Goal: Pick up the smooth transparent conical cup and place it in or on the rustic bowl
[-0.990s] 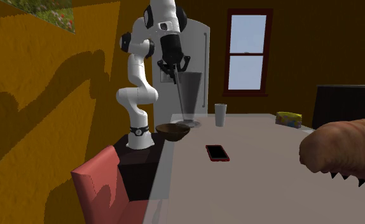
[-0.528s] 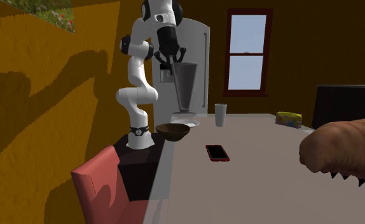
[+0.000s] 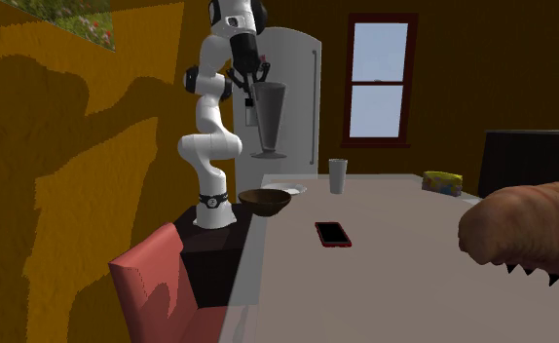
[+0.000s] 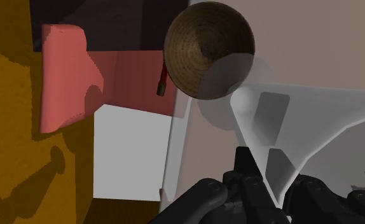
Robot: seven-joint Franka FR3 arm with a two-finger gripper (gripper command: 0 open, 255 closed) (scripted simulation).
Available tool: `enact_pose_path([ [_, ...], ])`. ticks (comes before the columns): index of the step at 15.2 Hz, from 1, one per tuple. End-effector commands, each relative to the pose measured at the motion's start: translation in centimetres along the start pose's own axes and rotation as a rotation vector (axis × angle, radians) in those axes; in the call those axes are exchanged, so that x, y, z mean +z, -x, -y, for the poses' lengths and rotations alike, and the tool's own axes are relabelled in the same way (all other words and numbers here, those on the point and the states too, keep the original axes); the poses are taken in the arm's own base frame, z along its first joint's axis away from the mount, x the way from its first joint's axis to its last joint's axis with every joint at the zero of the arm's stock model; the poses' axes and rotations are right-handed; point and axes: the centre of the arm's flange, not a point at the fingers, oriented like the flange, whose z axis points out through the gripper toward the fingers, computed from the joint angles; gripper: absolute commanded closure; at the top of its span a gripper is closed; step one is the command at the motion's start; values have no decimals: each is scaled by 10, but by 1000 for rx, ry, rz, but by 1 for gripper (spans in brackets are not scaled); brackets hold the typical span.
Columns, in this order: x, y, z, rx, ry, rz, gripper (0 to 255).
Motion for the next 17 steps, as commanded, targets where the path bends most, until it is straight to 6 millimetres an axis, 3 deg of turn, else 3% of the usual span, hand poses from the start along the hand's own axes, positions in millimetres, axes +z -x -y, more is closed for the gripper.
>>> enact_pose_path([
  [1, -15, 22, -7, 0, 0, 2, 255],
  [2, -22, 33, -10, 0, 0, 2, 255],
  [17, 56, 38, -24, 0, 0, 2, 255],
])
